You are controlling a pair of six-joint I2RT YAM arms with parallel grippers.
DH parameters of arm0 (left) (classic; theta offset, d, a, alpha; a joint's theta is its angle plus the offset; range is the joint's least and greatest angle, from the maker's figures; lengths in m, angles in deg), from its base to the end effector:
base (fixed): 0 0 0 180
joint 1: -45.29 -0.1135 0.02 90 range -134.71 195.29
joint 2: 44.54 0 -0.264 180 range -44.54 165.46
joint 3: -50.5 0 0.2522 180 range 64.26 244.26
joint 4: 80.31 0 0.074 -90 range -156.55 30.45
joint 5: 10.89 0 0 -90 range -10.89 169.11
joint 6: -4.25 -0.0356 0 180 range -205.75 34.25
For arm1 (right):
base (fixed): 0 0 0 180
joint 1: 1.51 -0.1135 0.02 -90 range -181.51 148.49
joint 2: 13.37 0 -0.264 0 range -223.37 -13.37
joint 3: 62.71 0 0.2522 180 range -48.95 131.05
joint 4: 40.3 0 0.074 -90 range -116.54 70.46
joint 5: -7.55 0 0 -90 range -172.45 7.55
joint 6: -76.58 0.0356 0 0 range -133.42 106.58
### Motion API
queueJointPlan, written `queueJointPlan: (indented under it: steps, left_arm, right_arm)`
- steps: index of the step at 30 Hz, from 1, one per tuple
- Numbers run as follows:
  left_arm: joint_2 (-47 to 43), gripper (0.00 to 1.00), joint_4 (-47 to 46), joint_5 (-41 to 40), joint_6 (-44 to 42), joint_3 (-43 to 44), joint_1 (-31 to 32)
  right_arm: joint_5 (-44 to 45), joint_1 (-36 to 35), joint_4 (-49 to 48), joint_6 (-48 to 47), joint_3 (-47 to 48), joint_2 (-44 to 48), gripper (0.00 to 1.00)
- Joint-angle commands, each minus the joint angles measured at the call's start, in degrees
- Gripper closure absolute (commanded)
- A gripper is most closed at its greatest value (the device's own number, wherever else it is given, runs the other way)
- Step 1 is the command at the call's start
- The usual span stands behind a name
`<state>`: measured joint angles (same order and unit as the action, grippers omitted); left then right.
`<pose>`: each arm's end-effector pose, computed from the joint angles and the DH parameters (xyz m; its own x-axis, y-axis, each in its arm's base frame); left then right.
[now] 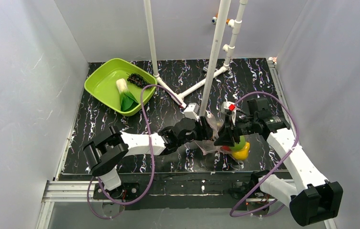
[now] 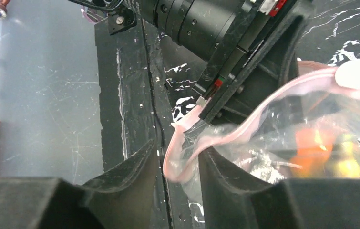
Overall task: Open the zip-top bag and remove the fake food
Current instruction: Pick up the fake vegetable from the zipper food storage bag.
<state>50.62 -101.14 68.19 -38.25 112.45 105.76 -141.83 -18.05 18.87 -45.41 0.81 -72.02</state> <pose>0.1839 -0.3109 0.2149 -0.6340 -0.3495 -0.6898 0.4377 0.5733 -0.6927 0.1712 0.0828 0.2855 -0.3284 -0.3790 -0.8652 -0.9437 0.1704 0.2836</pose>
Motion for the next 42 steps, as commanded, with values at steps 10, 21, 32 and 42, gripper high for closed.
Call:
queueJointPlan:
  steps: [10, 21, 32, 42]
  left_arm:
    - [-1.90, 0.46, -4.43, 4.68, -1.84, -0.12, -1.58]
    - [0.80, 0.38, -3.35, 6.79, 0.79, 3.14, -2.86]
    - [6.54, 0.38, 2.03, 5.29, 5.24, 8.08, -3.81]
    - [10.21, 0.50, -2.59, 6.68, 7.55, 9.81, -3.89]
  right_arm:
    - [1.63, 17.44, -4.71, 9.03, 2.92, 9.56, 0.47]
    - [28.67, 9.97, -10.19, 14.93, 8.66, -9.43, 0.53]
    - [29.66, 6.97, -9.13, 14.94, 8.49, -17.23, 0.51]
    - [30.62, 6.37, -8.76, 14.94, 7.96, -17.99, 0.77]
